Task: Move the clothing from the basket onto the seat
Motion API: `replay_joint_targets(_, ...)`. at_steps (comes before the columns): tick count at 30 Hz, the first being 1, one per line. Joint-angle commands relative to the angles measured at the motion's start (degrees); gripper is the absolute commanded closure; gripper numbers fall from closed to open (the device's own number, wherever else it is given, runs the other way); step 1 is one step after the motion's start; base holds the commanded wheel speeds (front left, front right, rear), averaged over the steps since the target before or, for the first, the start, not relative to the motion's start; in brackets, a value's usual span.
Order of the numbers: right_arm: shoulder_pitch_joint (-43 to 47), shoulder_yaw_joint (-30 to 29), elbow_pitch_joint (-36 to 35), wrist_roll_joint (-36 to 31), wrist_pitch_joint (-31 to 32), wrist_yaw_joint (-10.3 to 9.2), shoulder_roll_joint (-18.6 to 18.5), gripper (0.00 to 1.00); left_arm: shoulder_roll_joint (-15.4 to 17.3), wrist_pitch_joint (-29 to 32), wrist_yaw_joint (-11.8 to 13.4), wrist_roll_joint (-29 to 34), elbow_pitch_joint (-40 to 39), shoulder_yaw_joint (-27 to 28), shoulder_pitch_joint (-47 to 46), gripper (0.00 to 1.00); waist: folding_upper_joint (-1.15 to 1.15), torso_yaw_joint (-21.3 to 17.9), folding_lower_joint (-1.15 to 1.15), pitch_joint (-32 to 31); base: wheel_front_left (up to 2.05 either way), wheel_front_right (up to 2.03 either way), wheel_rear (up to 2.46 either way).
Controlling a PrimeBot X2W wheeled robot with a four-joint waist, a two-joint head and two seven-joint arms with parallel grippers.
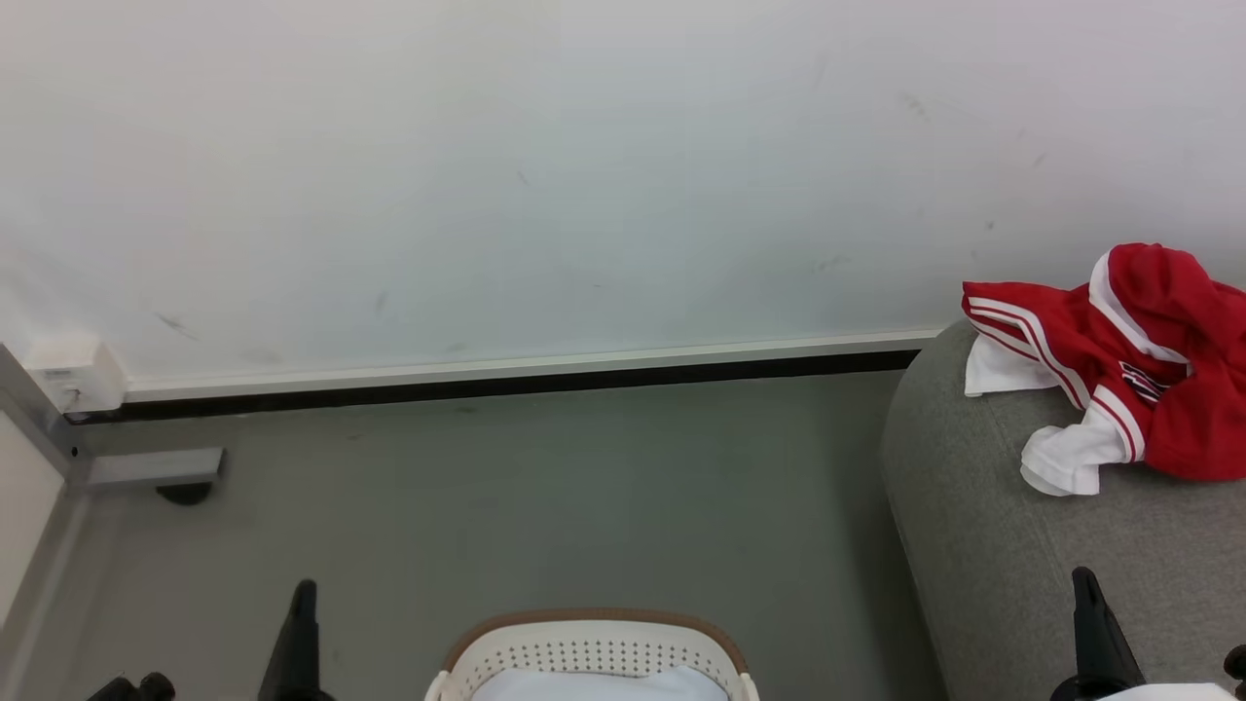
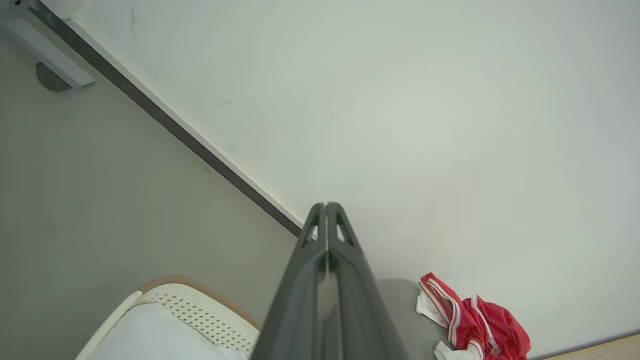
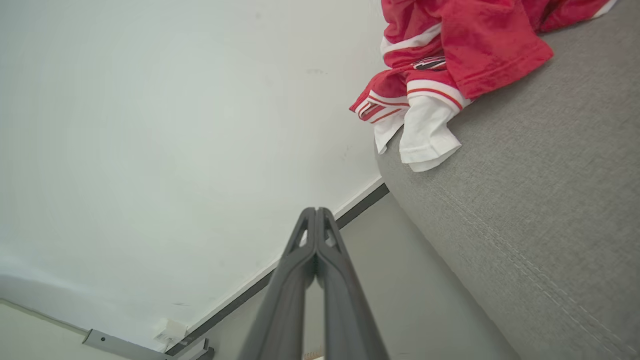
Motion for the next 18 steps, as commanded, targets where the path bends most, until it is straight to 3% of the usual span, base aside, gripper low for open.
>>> replay_joint_targets(1, -1.7, -0.5, -0.8, 2.7, 0.5, -0.05, -0.7, 1.0, 0.1, 0.6, 0.0, -2.4, -0.7, 0.4, -1.5, 1.0, 0.0, 0.1, 0.0, 0.0, 0.0, 0.0, 0.0)
replay_joint_targets(18, -3.0, -1.4, -1.2, 16.1, 3.5, -0.07, -1.0, 1.0, -0.2, 3.9, 0.7, -14.1, -0.5, 1.6, -3.5, 1.0, 0.0, 1.1, 0.0, 0.3, 0.0, 0.0, 0.0)
